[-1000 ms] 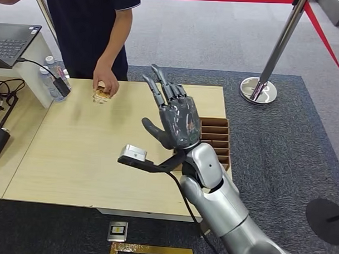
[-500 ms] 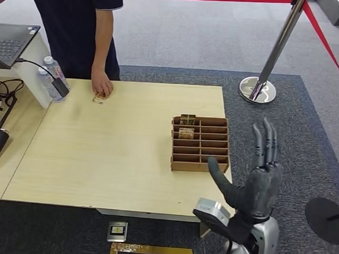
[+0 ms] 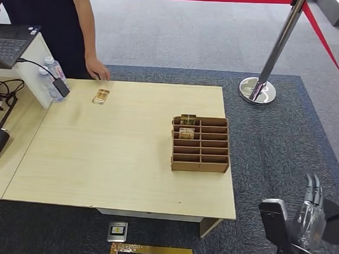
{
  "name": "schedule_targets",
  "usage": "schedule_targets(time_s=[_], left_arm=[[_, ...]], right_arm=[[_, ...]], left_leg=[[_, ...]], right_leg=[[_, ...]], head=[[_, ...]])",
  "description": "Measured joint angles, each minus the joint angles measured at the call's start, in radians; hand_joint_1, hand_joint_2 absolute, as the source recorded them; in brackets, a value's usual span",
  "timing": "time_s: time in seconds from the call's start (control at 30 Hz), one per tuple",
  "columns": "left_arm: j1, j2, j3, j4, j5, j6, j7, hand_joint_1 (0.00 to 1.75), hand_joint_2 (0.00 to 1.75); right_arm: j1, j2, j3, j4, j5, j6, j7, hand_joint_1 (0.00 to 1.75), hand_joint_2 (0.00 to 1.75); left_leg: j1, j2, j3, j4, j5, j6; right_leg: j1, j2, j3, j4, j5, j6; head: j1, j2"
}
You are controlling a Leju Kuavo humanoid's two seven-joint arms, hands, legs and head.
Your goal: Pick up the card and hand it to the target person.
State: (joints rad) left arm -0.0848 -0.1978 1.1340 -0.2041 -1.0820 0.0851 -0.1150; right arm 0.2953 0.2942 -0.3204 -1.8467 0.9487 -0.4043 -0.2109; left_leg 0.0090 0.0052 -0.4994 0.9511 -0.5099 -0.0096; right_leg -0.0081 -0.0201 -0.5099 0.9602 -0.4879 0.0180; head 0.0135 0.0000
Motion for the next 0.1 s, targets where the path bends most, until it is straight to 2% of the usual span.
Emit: schedule_targets(time_s=[0.07, 0.1], left_arm=[[0.000, -0.002, 0.007, 0.000, 0.002, 0.003, 0.006, 0.00, 0.00], [0.000, -0.002, 0.008, 0.000, 0.002, 0.004, 0.006, 0.00, 0.00]], right_arm=[[-0.064, -0.002, -0.125, 0.176, -0.011, 0.013, -0.024, 0.00, 1.75], [-0.082, -0.004, -0.157, 0.226, -0.013, 0.014, -0.029, 0.00, 1.75]], left_leg=[[0.000, 0.000, 0.001, 0.000, 0.000, 0.000], [0.000, 0.000, 0.001, 0.000, 0.000, 0.000]], right_leg=[[0.000, 0.000, 0.001, 0.000, 0.000, 0.000], [0.000, 0.000, 0.001, -0.001, 0.000, 0.000]], head=[[0.000, 0.000], [0.000, 0.000]])
